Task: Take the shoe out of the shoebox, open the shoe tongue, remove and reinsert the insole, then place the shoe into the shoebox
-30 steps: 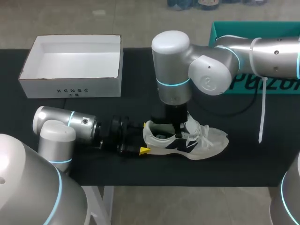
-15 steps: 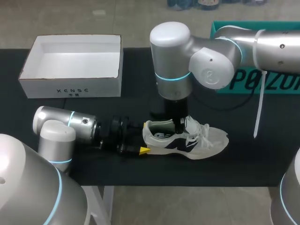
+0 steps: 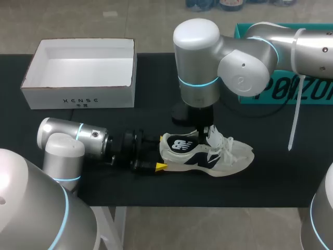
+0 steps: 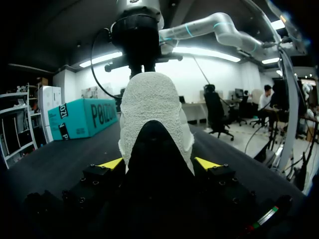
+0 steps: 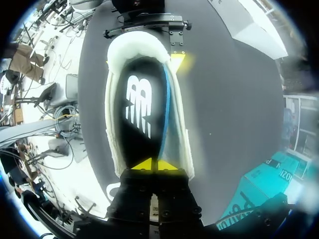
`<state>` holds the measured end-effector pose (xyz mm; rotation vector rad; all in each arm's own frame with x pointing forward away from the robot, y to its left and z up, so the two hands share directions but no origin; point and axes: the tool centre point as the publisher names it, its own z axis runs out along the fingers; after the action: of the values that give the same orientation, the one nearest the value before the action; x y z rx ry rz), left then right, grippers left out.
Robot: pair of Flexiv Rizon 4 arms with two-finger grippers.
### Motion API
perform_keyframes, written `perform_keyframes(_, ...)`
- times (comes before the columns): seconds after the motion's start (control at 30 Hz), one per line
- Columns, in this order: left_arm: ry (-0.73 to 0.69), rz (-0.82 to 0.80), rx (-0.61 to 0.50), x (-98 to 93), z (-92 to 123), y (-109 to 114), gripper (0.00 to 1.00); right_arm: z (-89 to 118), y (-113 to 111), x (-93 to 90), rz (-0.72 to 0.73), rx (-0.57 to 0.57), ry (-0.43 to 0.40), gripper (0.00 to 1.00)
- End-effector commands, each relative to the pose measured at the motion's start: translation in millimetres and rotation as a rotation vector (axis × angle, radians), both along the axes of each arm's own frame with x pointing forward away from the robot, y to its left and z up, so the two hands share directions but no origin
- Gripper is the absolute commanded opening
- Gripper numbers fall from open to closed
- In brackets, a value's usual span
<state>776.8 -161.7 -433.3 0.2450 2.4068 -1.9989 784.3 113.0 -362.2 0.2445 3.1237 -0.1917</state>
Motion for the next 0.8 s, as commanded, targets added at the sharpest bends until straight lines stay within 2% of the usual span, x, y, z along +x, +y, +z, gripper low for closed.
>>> perform_keyframes(0.03, -0.001, 0.002, 0.001, -0.6, -3, -1, 0.0, 2, -15, 1.7, -0.026, 0.039, -0.019, 0.0)
perform_keyframes(0.2, -0.001, 0.002, 0.001, -0.6, -3, -1, 0.0, 9, -6, 4.2, -0.043, 0.084, -0.045, 0.0)
perform_keyframes(0.4, -0.001, 0.002, 0.001, -0.6, -3, -1, 0.0, 5, 11, 7.2, -0.031, 0.108, -0.049, 0.0)
perform_keyframes(0.8, -0.001, 0.002, 0.001, -0.6, -3, -1, 0.0, 18, -4, 12.8, -0.103, 0.174, -0.088, 0.0)
